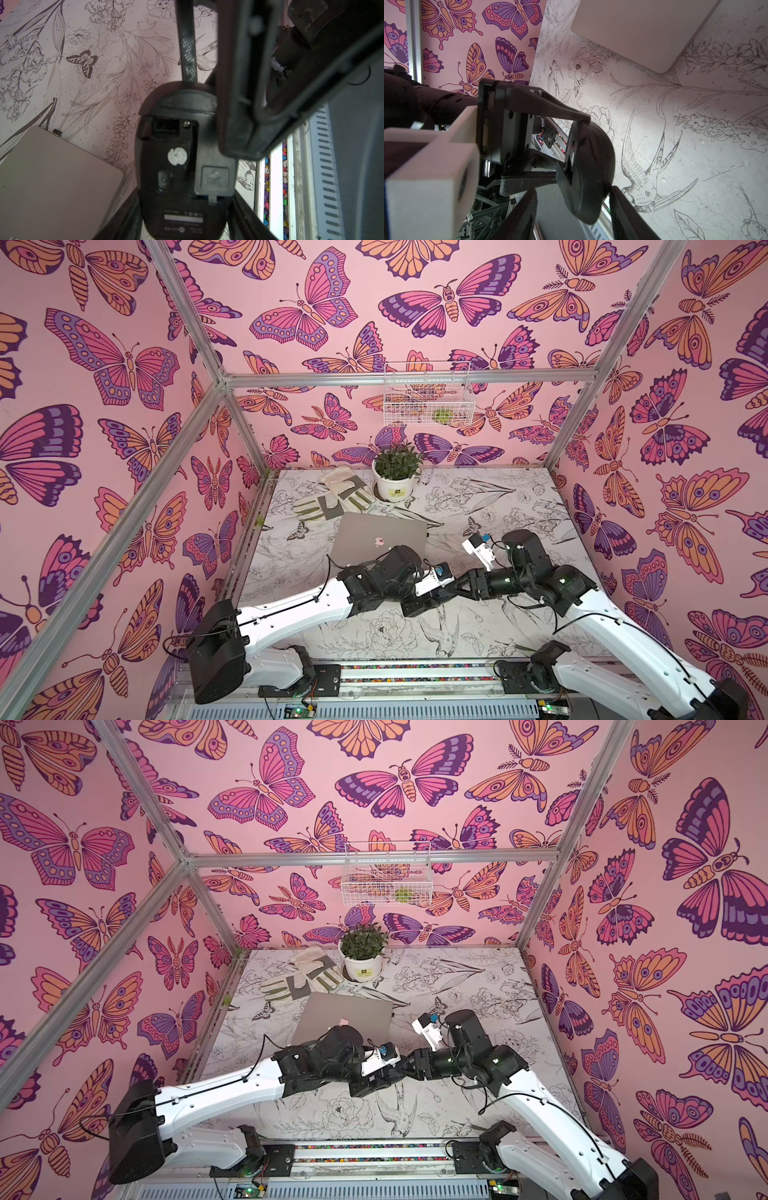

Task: Insert the wireless mouse receiver into the laptop
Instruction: Close the lid on the mouse.

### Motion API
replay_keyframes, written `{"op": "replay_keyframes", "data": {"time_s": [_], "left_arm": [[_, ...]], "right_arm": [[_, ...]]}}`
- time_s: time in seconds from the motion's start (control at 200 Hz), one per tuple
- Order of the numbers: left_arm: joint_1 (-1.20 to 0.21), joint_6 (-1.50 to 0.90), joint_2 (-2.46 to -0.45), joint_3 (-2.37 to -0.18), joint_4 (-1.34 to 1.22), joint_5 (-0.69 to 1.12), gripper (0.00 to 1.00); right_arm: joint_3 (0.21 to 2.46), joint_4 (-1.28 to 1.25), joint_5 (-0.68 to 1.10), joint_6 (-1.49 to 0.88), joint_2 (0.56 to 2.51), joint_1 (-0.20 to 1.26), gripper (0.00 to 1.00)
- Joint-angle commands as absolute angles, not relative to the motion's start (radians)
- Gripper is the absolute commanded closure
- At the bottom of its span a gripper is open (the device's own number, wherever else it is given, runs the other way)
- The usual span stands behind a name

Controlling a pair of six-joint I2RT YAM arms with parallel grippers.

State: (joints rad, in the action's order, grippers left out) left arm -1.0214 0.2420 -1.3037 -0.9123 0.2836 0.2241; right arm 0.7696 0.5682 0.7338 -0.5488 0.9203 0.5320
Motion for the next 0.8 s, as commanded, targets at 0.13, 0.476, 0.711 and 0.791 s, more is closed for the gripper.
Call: {"op": "replay_keyframes", "data": {"time_s": [0.13,0.476,0.711,0.791], "left_arm": [[-1.025,0.237,-1.244,-0.926,0.253,0.232,0.55],[-1.024,0.241,-1.242,-0.928,0.260,0.234,0.55],[-1.024,0.243,-1.240,-0.931,0.261,0.233,0.55],[-1.025,0.245,-1.240,-0.935,0.265,0.231,0.55]], "right_arm": [[0.761,0.584,0.753,-0.528,0.917,0.541,0.43],[0.767,0.582,0.732,-0.535,0.908,0.541,0.39],[0.762,0.565,0.741,-0.538,0.928,0.549,0.40],[0.760,0.561,0.741,-0.540,0.935,0.552,0.41]]}}
